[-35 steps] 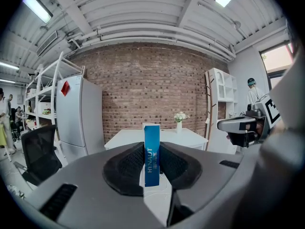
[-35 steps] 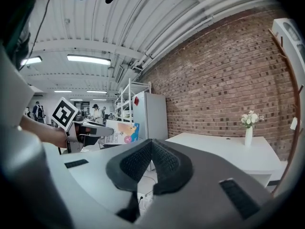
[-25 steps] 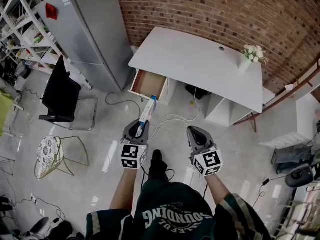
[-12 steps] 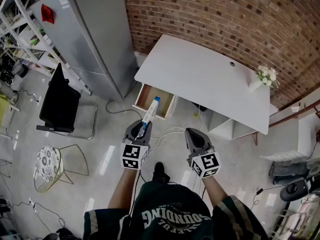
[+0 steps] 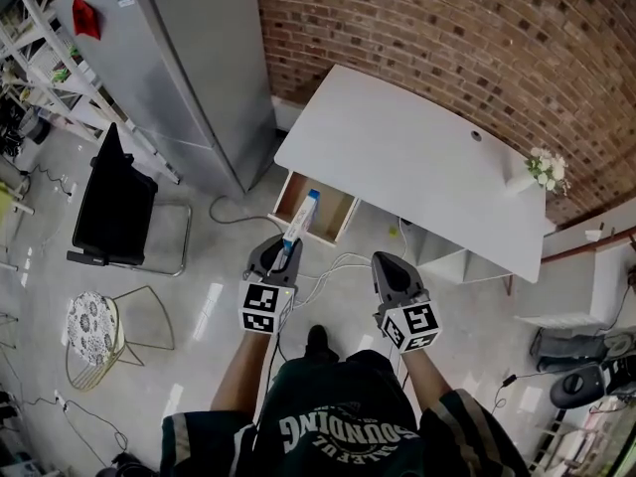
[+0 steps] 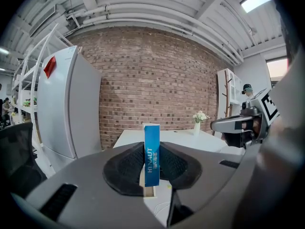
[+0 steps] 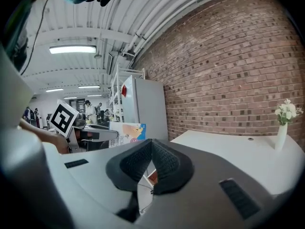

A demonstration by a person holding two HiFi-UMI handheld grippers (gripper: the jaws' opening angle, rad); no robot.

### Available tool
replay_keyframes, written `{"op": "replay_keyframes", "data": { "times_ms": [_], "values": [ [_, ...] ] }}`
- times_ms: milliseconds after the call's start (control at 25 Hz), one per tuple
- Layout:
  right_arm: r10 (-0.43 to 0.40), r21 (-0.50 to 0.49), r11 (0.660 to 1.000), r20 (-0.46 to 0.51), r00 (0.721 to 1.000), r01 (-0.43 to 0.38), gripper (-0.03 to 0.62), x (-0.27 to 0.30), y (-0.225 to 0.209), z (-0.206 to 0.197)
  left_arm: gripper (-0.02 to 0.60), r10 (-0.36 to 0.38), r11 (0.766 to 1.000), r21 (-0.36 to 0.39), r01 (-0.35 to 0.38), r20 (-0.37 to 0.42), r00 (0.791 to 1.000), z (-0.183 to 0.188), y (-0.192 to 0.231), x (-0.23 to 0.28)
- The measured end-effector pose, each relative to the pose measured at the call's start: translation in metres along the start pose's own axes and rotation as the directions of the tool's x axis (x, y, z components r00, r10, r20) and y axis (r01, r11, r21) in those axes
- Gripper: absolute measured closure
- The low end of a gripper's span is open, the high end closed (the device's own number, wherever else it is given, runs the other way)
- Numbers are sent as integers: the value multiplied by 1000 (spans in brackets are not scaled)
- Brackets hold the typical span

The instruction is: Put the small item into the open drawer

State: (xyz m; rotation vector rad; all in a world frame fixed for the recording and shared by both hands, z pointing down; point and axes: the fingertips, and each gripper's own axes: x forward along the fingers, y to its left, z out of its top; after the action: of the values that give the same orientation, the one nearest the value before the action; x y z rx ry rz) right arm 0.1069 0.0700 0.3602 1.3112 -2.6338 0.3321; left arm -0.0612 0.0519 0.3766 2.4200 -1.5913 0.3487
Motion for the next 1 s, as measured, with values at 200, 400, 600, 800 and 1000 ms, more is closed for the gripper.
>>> {"op": "replay_keyframes", "data": {
  "times_ms": [200, 400, 600, 800, 1000],
  "values": [
    [4, 5, 1000, -9, 1000, -4, 569, 17, 0, 2, 486, 4, 1000, -16, -4, -17, 1000, -4, 16, 10],
    [12, 9, 1000, -14, 1000, -12, 569, 35, -7, 4, 485, 6, 1000, -20, -7, -30, 1000, -6, 26, 23],
    [35, 9, 999, -18, 999, -35, 569, 53, -19, 7, 485, 22, 999, -28, -23, -37, 999, -6, 32, 40],
    [73, 5, 997, -13, 997, -73, 569, 76, -33, 11, 485, 48, 998, -39, -50, -51, 998, -9, 40, 60],
    [118, 7, 993, -21, 993, -118, 569, 105, -56, 18, 486, 74, 997, -34, -76, -60, 995, -7, 47, 86]
  ]
}}
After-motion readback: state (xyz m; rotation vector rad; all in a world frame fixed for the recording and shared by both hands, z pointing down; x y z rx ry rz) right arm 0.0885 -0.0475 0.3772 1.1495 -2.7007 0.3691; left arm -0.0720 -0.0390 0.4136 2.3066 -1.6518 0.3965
